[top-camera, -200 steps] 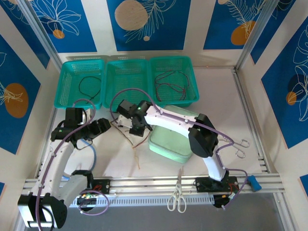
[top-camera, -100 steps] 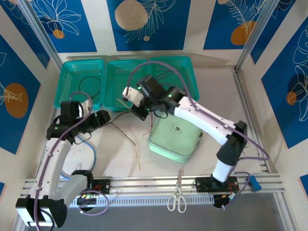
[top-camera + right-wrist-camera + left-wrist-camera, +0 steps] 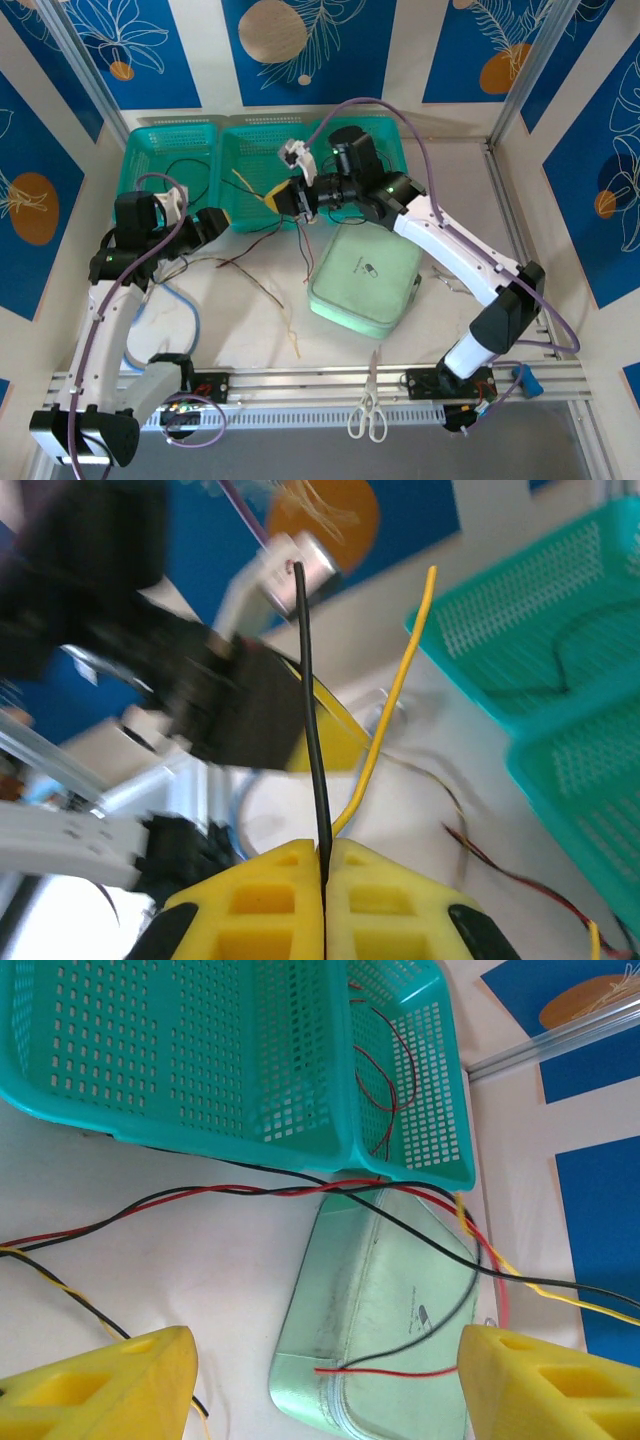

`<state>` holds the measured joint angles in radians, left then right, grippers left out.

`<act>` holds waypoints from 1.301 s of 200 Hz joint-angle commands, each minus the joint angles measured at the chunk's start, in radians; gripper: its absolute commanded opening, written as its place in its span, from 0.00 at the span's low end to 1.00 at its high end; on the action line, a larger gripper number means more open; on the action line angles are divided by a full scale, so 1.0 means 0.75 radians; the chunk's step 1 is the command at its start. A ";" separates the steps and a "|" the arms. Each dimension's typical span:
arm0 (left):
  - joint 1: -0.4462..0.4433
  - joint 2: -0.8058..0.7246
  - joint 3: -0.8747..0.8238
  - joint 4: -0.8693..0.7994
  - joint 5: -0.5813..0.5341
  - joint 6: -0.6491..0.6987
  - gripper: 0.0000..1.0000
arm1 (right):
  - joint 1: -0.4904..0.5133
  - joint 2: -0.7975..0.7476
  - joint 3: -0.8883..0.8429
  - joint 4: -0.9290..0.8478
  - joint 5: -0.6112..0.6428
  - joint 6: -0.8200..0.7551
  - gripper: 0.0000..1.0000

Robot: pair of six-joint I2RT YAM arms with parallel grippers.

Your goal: Untangle the cables

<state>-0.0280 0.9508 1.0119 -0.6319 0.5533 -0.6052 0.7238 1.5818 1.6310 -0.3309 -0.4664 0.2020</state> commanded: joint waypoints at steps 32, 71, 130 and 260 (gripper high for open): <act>0.015 -0.021 -0.007 0.044 0.050 -0.016 0.69 | -0.067 0.001 -0.192 0.681 -0.304 0.547 0.00; 0.015 -0.025 -0.004 0.034 0.048 -0.011 0.69 | -0.070 0.146 -0.183 0.370 -0.235 0.338 0.00; 0.015 -0.041 -0.045 0.022 0.034 0.011 0.69 | -0.100 0.251 0.013 -0.262 -0.110 0.085 0.00; 0.015 -0.046 -0.065 0.008 0.010 0.044 0.70 | -0.110 0.552 0.650 -1.230 0.303 -0.171 0.00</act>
<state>-0.0280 0.9230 0.9730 -0.6189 0.5674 -0.5930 0.6476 1.9675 2.0541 -1.1019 -0.2665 0.1215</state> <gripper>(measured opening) 0.698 0.056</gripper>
